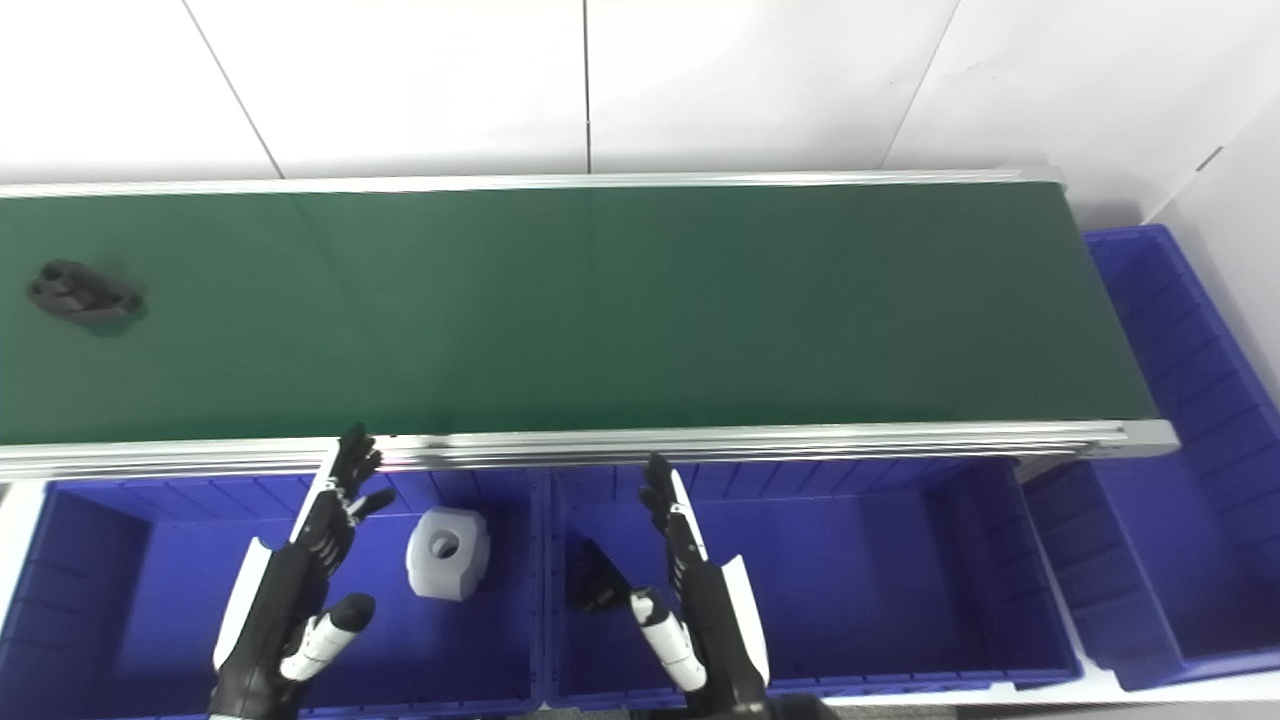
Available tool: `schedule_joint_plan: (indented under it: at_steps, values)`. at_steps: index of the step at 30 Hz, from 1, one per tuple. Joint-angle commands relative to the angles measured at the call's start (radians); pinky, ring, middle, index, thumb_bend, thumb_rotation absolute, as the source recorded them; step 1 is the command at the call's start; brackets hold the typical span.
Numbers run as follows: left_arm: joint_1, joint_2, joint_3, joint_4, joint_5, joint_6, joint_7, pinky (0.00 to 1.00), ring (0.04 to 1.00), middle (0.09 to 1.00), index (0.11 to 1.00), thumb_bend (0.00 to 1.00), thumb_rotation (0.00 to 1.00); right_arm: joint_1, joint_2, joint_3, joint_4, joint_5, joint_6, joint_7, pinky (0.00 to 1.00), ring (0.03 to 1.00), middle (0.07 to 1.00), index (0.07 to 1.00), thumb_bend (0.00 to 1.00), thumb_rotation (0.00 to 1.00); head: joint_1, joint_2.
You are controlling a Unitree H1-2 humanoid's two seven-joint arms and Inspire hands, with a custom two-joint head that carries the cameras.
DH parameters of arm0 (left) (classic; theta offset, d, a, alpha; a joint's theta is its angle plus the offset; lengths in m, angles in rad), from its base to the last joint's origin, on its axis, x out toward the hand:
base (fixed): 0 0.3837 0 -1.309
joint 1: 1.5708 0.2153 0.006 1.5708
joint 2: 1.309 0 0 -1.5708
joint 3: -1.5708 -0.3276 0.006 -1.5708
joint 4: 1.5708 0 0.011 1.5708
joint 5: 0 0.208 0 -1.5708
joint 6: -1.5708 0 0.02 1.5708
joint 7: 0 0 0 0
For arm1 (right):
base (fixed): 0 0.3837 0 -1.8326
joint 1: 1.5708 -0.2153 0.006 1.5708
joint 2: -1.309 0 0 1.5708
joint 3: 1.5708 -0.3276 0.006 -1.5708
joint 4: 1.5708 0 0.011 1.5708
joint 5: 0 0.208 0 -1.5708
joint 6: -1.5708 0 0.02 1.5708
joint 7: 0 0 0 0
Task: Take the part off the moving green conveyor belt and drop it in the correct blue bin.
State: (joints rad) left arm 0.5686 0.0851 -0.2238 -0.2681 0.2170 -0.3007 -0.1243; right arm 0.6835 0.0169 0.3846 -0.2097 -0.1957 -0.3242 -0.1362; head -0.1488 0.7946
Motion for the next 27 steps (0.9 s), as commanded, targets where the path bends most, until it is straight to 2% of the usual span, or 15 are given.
schedule_joint_plan:
  at_steps: [1, 7, 13, 22, 27]
  values:
    - [0.017, -0.01, -0.003, -0.047, 0.013, -0.015, 0.019, 0.84, 0.953, 0.993, 1.0, 0.89, 0.93, 0.009, -0.003, -0.001, -0.009, 0.006, -0.065, 0.012, 0.97, 0.961, 0.975, 0.996, 0.86, 1.0, 0.005, 0.0]
    - [0.01, -0.02, 0.001, -0.024, -0.01, -0.031, 0.032, 0.84, 0.954, 1.0, 1.0, 0.85, 0.93, 0.003, -0.006, -0.01, 0.005, 0.013, -0.076, 0.022, 0.97, 0.957, 0.973, 0.996, 0.83, 1.0, 0.019, -0.004]
    - [0.001, -0.036, 0.011, 0.022, -0.076, -0.07, 0.041, 0.87, 0.956, 0.993, 1.0, 0.89, 0.89, 0.0, -0.004, -0.012, 0.009, 0.023, -0.073, 0.033, 0.98, 0.965, 0.981, 1.0, 0.85, 1.0, 0.019, -0.008]
    - [-0.008, -0.028, 0.006, 0.037, -0.073, -0.066, 0.034, 0.87, 0.953, 0.986, 1.0, 0.89, 0.88, 0.0, 0.0, -0.017, 0.015, 0.018, -0.073, 0.036, 0.98, 0.963, 0.979, 1.0, 0.86, 1.0, 0.018, -0.015]
    - [-0.011, -0.034, 0.006, 0.055, -0.071, -0.097, 0.042, 0.85, 0.943, 0.974, 1.0, 0.88, 0.87, 0.003, 0.0, -0.018, 0.012, 0.019, -0.068, 0.038, 0.99, 0.965, 0.978, 1.0, 0.87, 1.0, 0.016, -0.016]
